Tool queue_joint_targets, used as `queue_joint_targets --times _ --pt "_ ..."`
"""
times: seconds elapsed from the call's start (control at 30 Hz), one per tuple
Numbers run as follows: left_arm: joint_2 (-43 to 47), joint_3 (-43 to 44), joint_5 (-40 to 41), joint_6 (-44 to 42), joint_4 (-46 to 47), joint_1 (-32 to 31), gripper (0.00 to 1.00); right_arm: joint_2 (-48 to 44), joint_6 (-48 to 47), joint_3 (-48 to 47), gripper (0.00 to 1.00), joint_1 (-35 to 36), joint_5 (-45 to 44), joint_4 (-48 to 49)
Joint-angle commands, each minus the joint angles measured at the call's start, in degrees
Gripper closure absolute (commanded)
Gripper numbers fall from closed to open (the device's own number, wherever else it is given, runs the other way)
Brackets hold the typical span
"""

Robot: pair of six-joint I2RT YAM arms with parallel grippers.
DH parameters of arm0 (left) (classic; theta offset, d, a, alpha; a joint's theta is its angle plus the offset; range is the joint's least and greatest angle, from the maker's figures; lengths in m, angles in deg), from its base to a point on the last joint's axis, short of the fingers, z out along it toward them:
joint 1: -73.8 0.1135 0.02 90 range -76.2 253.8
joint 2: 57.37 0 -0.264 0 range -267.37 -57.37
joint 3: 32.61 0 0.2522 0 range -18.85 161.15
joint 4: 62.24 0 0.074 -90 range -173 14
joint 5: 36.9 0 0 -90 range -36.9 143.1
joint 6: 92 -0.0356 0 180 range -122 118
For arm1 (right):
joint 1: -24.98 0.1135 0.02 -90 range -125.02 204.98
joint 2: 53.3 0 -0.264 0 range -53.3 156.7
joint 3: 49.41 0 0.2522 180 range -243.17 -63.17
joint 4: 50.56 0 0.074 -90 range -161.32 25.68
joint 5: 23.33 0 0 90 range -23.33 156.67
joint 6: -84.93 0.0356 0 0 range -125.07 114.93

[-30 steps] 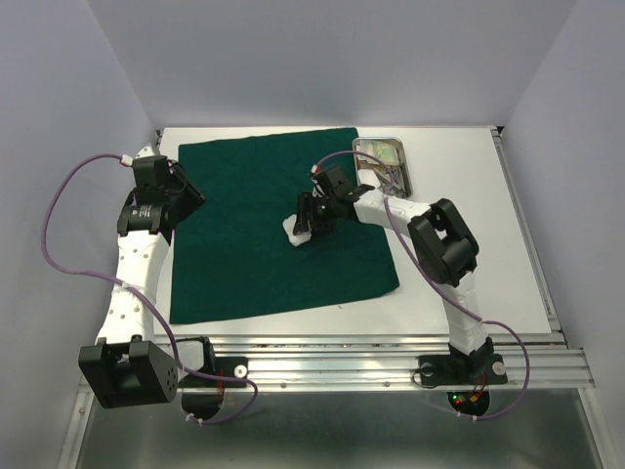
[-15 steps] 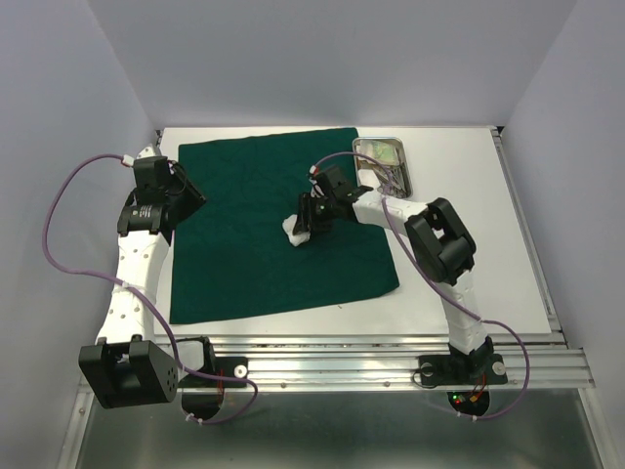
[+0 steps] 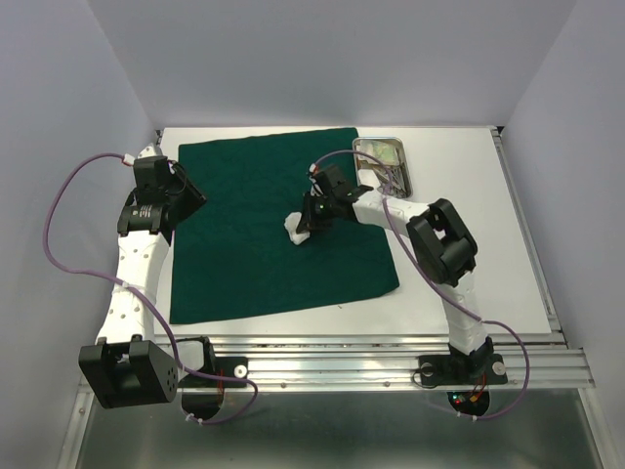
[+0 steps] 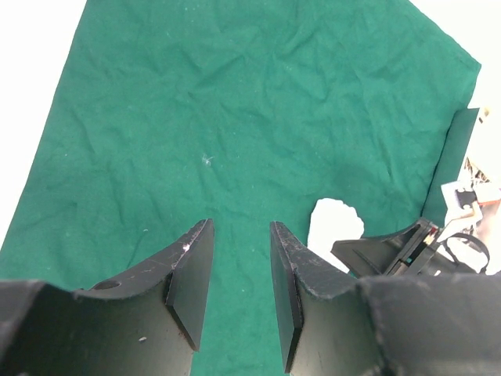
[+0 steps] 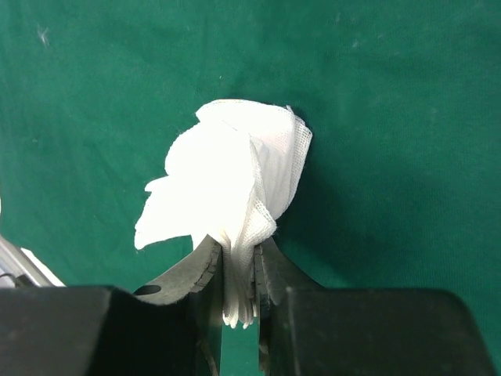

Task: Prepare the surgical pack
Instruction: Pick up the medical item from the surgical kit.

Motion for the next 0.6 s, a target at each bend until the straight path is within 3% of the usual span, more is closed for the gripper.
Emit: queue_joint_targets --times 0.0,0.57 --pt "1.09 -0.57 -0.9 -1.35 1.71 0.27 0.54 -4.34 -0.97 -1.92 0.89 -1.32 -2.53 0.13" --pt "0.12 -0.48 -1.17 -1.88 2.32 0.27 0.54 -8.91 -2.81 0.45 0.89 -7.83 -5.08 -1.1"
